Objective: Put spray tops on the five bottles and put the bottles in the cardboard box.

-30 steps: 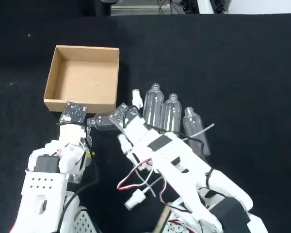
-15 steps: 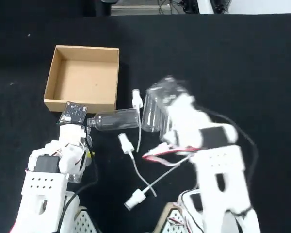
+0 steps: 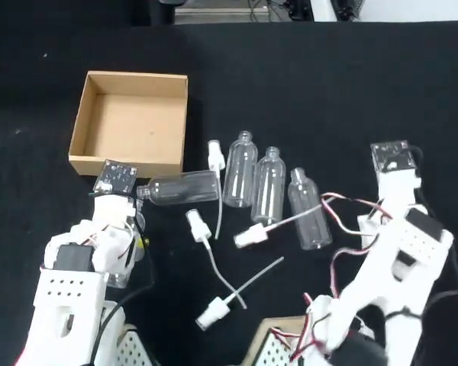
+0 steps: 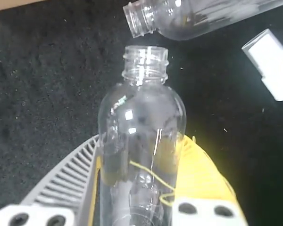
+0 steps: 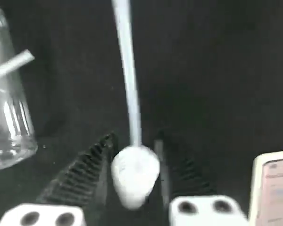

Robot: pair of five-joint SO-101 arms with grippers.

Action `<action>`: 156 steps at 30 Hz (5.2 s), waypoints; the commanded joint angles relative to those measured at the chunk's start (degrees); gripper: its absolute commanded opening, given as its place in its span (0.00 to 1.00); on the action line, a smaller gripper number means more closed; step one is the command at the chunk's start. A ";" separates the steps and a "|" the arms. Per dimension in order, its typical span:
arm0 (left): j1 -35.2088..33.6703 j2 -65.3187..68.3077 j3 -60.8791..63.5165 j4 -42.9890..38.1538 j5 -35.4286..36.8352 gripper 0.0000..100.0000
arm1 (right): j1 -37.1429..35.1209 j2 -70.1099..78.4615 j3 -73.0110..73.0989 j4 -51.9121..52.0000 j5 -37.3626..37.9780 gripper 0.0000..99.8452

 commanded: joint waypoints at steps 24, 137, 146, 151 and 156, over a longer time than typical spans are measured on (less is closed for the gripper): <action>-0.84 -0.97 -0.84 0.53 0.62 0.04 | 13.36 18.59 -13.49 -17.49 41.32 0.24; -1.19 -1.05 0.66 0.09 0.26 0.04 | 7.65 11.74 0.48 -2.99 99.43 0.32; -1.19 -1.05 0.75 0.09 0.26 0.04 | 7.38 11.65 6.64 -9.93 95.47 0.21; -1.19 -1.05 0.66 0.09 0.18 0.04 | 6.42 11.65 3.74 -6.77 80.70 0.02; -1.19 -1.05 0.57 0.09 0.18 0.04 | 4.48 12.18 -7.52 1.76 48.62 0.01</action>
